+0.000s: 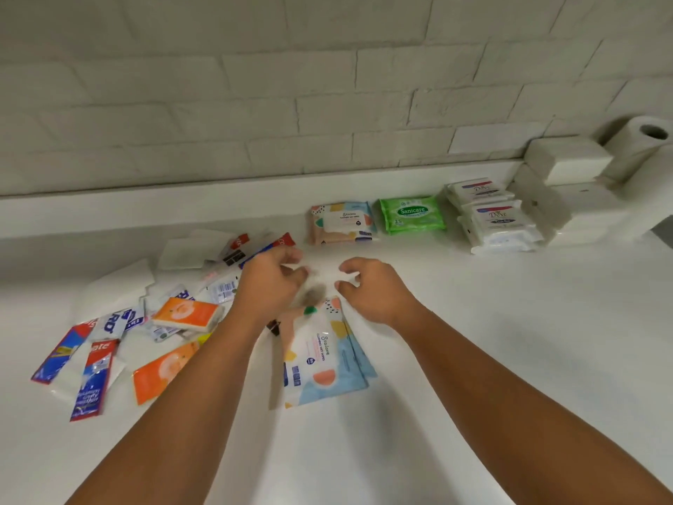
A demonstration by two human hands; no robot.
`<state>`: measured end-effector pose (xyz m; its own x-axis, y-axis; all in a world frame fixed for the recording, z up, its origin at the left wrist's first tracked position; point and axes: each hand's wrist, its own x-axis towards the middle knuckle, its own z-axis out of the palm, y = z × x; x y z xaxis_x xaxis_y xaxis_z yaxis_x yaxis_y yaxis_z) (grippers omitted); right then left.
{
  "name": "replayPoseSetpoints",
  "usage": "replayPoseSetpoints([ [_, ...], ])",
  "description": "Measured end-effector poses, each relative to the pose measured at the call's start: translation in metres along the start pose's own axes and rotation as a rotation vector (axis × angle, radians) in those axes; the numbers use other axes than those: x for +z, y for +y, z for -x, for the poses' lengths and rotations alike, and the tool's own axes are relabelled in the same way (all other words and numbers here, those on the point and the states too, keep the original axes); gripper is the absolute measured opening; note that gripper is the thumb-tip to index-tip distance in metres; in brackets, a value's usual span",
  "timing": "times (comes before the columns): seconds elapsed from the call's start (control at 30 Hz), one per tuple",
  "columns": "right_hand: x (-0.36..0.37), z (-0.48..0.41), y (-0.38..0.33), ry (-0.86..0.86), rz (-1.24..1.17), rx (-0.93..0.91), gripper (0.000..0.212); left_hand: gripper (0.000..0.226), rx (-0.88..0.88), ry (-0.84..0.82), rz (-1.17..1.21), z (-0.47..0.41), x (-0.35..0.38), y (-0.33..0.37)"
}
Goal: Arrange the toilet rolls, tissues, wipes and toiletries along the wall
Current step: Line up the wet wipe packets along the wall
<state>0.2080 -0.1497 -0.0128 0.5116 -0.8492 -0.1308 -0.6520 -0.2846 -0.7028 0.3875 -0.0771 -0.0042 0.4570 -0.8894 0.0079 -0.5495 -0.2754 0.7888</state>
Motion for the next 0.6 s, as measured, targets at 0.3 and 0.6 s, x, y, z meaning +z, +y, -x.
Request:
replayPoseSetpoints([
  [0.3, 0.038, 0.066, 0.008, -0.086, 0.126, 0.050, 0.050, 0.043, -0.163, -0.039, -0.105, 0.073, 0.005, -0.034],
  [0.6, 0.057, 0.087, 0.007, -0.109, 0.018, 0.105, 0.078, 0.067, -0.272, -0.045, -0.023, 0.090, 0.018, -0.036],
])
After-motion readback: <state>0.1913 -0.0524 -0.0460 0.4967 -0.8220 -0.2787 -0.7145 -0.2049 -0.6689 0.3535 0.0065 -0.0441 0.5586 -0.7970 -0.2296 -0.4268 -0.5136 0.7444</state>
